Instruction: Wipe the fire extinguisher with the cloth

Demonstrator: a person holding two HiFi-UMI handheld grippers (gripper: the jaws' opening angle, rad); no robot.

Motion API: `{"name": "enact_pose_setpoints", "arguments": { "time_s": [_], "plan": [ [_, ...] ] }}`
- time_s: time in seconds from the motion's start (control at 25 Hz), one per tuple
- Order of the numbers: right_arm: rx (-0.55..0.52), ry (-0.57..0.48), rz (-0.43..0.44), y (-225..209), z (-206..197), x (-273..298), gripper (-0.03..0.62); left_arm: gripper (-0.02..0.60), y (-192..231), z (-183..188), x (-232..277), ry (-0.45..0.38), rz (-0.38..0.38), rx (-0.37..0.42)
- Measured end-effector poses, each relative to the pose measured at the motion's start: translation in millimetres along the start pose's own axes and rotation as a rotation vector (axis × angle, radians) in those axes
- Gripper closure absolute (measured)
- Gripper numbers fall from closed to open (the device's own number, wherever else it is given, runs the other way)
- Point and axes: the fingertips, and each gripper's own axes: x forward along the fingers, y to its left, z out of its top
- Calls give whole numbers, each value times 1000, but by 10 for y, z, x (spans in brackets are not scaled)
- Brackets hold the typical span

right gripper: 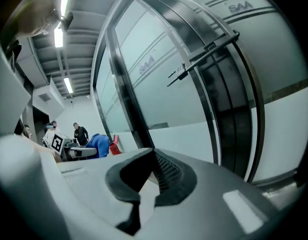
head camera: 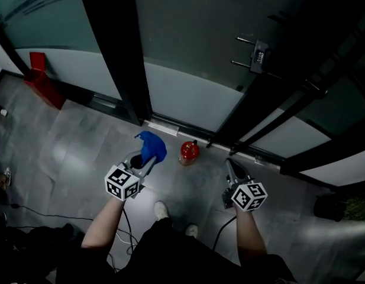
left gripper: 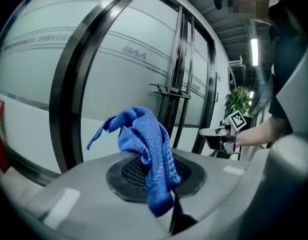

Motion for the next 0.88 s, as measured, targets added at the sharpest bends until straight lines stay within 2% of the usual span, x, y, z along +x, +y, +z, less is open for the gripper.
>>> {"name": "enact_pose_setpoints", "arguments": {
  "time_s": [0.24,0.48,0.68,0.88],
  "plan": [
    [-58,-82,29,194,337,-787,591,515,-601,463,-567,-144,103,18],
    [-118,-147,25,125,468,-1699,591,515,-1317,625,-901,-243,176,22],
    [-116,-178,28,108,449,-2210,591,515,-1868,637,-1026,-288,201,19],
    [-99,-207,20,193,421,-2522,591,515,-2166,694,-1156,-331,201,21]
  ]
}}
